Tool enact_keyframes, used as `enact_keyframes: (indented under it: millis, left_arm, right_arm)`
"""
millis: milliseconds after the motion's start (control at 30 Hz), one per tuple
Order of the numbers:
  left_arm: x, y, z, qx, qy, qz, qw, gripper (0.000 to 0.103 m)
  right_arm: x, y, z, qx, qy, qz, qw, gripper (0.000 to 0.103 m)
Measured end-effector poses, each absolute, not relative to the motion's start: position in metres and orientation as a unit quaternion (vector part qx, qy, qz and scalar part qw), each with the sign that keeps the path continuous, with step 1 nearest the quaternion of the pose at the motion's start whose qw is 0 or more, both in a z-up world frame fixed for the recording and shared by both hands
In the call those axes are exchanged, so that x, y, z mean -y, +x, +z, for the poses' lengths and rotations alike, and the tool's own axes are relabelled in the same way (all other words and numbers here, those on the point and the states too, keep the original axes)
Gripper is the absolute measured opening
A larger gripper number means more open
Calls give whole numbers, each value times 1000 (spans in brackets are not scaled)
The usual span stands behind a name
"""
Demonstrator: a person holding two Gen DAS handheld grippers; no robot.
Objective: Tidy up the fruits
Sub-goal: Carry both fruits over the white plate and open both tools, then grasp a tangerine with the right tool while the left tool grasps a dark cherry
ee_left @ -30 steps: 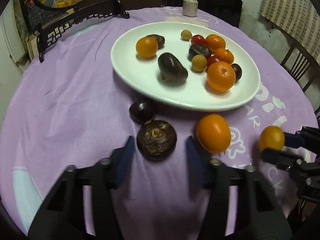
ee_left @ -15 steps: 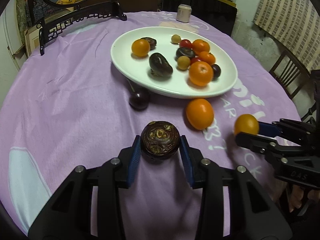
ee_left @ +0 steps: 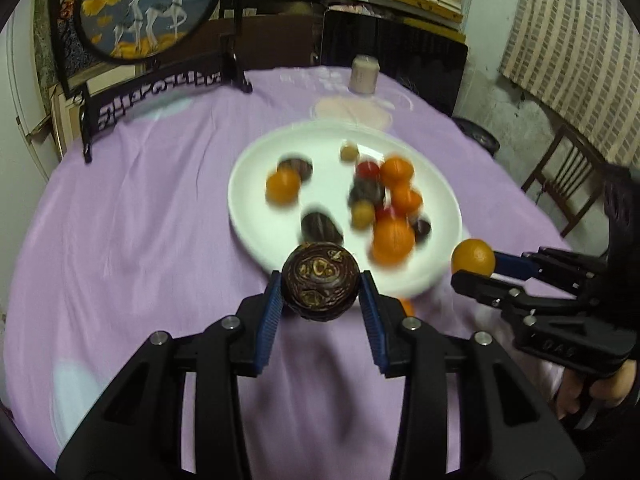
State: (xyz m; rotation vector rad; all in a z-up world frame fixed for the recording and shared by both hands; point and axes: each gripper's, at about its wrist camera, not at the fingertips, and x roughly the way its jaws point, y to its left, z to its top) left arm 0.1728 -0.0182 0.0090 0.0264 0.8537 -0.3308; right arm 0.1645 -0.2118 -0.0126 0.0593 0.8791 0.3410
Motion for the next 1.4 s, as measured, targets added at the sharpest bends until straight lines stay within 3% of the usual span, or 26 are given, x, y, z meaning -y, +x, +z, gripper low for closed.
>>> enact_keyframes:
  millis: [233,467,500,533,567,633,700,767,833,967,1400]
  left_arm:
    - [54,269,10,-429,5,-148,891,39]
    - [57,296,-16,-454,-12,-148,879,40]
    - [56,299,-17,-455,-16,-149,878,40]
    - [54,300,-17,-455,-20,-147,878,45]
    - [52,299,-16,-455,-25,-146,878,60]
    - [45,290,-8,-442,-41,-153,883,70]
    - [39,274,6,-423,-36,-148,893,71]
    - [27,249,21,-401,-38,-141,904,83]
    - [15,224,27,-385,-41,-138,912,87]
    - [-9,175,17,-383,-52,-123,914,87]
    - [-58,113,-28,-428,-82,-96,895,87]
  right_arm:
    - [212,238,-11,-420,22,153,894,38]
    - [214,264,-34,-442,23,147,884,38]
    - [214,265,-34,-441,24,146,885,46]
    - [215,265,-33,-437,24,141,888,53]
    - [217,262,-30,-432,24,133,892,58]
    - [220,253,-22,-422,26,130,897,58]
    - [224,234,-9,-412,30,130,902,59]
    - [225,214,-1,-407,32,137,903,62]
    - [224,188,3,-403,30,147,903,63]
    - [219,144,2,-407,29,154,900,71]
    - [174,109,-17,-446,-8,180,877,71]
